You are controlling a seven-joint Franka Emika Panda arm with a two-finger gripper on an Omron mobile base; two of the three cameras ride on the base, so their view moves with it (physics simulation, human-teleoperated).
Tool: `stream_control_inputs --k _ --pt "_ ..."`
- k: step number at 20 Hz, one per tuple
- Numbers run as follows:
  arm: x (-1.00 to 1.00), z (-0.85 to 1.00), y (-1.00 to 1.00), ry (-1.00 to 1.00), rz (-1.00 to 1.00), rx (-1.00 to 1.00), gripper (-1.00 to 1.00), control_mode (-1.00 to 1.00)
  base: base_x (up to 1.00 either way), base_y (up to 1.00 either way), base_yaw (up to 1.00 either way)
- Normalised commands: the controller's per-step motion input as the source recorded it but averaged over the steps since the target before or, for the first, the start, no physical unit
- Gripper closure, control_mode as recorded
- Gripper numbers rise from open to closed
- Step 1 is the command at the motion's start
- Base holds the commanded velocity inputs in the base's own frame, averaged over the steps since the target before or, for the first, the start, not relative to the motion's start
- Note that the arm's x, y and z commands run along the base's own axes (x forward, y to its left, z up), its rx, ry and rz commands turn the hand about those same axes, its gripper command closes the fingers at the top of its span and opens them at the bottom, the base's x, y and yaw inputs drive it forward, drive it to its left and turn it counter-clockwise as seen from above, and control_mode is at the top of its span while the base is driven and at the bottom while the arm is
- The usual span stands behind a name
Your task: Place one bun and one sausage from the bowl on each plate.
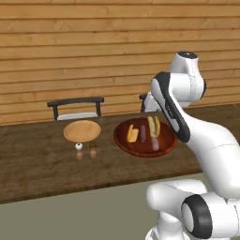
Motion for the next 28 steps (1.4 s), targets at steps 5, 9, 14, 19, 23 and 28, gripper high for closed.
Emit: stream_control_inputs --k 5,9,14,19,23,28 --pt "0.0 -0.01 0.0 0.0 0.0 0.0 -1.0 -1.0 0.0 0.0 0.0" --pt "0.6 -0.18 -0.2 -0.01 0.0 0.0 -1.0 -1.0 0.0 0.0 0.0" --pt "1.0 -0.51 -0.65 -0.01 -0.12 -0.08 -1.0 -1.0 0.0 0.0 0.0" --pt "0.8 -0.71 -0.26 0.0 -0.32 -0.23 -1.0 -1.0 0.0 0.0 0.0" --pt "0.86 -0.59 0.06 -0.01 -0.23 -0.02 -1.0 -1.0 0.0 0.0 0.0" --pt "0.67 -0.71 -0.01 0.11 -0.1 -0.01 -1.0 -1.0 0.0 0.0 0.0"
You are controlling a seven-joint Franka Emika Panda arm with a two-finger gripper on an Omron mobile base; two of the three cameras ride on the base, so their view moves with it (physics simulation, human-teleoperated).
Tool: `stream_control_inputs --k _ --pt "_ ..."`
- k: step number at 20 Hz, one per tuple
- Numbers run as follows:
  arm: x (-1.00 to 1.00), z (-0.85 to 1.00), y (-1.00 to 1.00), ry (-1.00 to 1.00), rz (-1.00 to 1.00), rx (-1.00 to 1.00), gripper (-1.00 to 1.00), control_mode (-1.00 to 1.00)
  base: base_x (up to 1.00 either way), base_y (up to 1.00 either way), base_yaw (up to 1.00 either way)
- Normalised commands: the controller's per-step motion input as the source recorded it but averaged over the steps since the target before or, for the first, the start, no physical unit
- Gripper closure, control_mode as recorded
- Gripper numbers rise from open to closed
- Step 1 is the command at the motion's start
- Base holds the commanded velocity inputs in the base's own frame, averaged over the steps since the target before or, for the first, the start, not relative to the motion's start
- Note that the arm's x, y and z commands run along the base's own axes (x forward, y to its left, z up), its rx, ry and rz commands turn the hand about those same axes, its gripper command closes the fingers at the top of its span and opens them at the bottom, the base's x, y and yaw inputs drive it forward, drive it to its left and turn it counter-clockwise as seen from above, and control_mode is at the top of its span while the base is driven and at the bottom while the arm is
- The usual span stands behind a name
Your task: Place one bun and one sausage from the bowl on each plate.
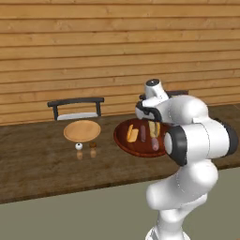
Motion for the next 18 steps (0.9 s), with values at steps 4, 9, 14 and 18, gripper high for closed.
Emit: stream_control_inputs --k 4,9,14,18 --pt "0.29 -0.78 -0.21 0.06 0.0 -0.02 -1.0 -1.0 0.0 0.0 0.0" --pt "0.45 -0.31 -0.13 -0.05 0.0 0.0 -1.0 -1.0 0.0 0.0 0.0" --pt "0.41 -0.3 0.0 -0.01 0.0 -0.01 -1.0 -1.0 0.0 0.0 0.0" --pt "0.23 -0.32 0.0 0.0 0.0 -0.04 -1.0 -1.0 0.0 0.0 0.0"
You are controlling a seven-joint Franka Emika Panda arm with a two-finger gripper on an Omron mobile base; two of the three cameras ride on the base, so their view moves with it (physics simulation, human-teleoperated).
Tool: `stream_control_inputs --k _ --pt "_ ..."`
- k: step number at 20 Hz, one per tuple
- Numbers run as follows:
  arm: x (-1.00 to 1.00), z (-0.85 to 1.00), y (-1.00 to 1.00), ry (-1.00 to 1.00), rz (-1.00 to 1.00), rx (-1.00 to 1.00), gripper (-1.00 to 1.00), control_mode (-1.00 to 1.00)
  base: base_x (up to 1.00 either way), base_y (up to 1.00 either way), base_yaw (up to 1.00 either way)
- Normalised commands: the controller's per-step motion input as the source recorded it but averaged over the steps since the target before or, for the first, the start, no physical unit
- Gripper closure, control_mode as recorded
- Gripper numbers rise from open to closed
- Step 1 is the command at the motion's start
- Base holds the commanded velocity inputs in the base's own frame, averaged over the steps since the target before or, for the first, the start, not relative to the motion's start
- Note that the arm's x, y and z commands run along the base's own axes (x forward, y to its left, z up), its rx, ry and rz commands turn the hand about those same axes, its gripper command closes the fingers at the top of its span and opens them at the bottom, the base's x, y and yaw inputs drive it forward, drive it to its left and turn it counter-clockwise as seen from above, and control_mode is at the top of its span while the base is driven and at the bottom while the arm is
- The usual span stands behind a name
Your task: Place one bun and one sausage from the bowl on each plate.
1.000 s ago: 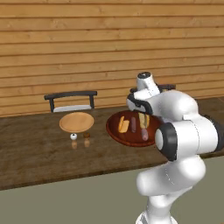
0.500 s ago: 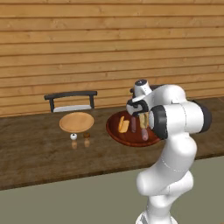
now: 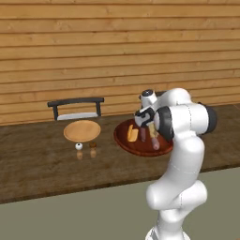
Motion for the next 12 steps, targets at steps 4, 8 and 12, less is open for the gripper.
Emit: stream_control_inputs --k 4,8,12 --pt "0.19 -0.33 -0.02 0.01 0.0 -0.05 -1.0 -1.0 0.0 0.0 0.0" --pt "0.01 -0.24 -0.11 0.0 0.0 -0.03 1.0 -1.0 0.0 0.0 0.0" --pt "-0.03 0.0 -0.08 -0.02 0.0 0.0 1.0 -1.0 0.0 0.0 0.0"
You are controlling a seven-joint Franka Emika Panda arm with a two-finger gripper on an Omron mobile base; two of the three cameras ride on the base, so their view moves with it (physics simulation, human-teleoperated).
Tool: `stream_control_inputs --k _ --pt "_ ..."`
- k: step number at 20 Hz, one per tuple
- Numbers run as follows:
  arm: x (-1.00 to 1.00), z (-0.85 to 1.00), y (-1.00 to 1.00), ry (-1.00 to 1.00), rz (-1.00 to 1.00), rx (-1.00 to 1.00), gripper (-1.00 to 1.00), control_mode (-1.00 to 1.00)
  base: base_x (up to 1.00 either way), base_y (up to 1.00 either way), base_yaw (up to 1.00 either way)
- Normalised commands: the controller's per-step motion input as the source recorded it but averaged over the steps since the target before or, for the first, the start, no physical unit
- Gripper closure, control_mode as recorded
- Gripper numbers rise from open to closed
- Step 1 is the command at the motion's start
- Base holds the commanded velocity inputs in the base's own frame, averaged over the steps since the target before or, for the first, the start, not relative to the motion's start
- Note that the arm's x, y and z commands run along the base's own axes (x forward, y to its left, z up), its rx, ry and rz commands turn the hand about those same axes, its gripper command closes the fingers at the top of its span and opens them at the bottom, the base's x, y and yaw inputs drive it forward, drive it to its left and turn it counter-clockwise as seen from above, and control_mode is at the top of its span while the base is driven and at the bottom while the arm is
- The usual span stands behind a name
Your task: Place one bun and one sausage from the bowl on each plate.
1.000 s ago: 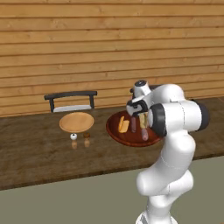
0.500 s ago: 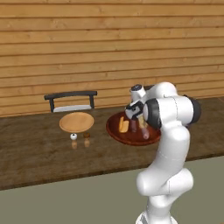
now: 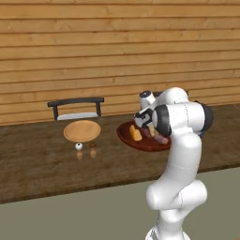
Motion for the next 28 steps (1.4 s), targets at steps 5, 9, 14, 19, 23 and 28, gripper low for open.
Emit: stream_control_inputs --k 5,9,14,19,23,28 --pt "-0.49 0.84 -0.65 -0.19 -0.04 0.17 1.0 -1.0 0.0 0.0 0.0" --pt "-0.65 0.96 -1.0 -0.06 -0.2 0.27 1.0 -1.0 0.0 0.0 0.0" --pt "-0.74 0.61 -1.0 0.01 -0.3 0.32 1.0 -1.0 0.0 0.0 0.0" --pt "-0.36 -0.04 -0.99 0.07 -0.24 0.18 1.0 -1.0 0.0 0.0 0.0" --pt "0.17 -0.53 -0.52 0.07 0.0 0.0 1.0 -1.0 0.0 0.0 0.0" --pt "0.39 -0.65 -0.32 0.08 0.0 0.01 1.0 -1.0 0.0 0.0 0.0"
